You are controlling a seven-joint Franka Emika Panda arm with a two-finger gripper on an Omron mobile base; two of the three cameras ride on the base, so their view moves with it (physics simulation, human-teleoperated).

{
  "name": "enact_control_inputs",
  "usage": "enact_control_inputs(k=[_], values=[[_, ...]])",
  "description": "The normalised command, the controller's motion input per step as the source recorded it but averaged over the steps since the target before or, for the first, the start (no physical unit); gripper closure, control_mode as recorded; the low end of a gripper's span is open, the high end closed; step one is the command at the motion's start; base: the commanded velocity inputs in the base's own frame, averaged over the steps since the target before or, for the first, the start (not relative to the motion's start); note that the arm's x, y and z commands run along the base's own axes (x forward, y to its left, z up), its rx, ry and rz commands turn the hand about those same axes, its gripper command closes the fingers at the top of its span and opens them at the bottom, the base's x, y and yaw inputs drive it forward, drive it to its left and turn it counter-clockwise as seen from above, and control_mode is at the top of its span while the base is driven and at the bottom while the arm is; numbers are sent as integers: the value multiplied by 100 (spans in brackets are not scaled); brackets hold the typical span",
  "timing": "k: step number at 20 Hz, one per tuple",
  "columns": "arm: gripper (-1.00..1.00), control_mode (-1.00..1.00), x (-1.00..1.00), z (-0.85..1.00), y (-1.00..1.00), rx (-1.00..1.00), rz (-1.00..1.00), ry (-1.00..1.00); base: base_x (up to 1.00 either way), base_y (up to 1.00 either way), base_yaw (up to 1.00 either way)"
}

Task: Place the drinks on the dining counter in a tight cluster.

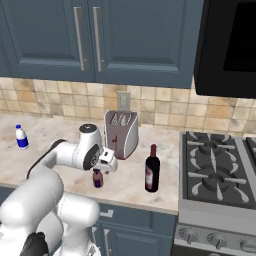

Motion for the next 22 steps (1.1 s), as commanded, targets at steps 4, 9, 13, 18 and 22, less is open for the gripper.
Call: enact_control_inputs(k=[4,9,13,18,22], values=[[-100,-100,-7,-15,15,0,-5,0,0,0,0],[-100,-100,-7,-19,9,-2,-7,0,0,0,0],[-100,-100,0,-25,0,-11,-7,0,0,0,0],[-100,-100,-1,-25,-3,-10,-6,0,0,0,0],[-100,-100,0,-28,-1,-6,-3,0,0,0,0]])
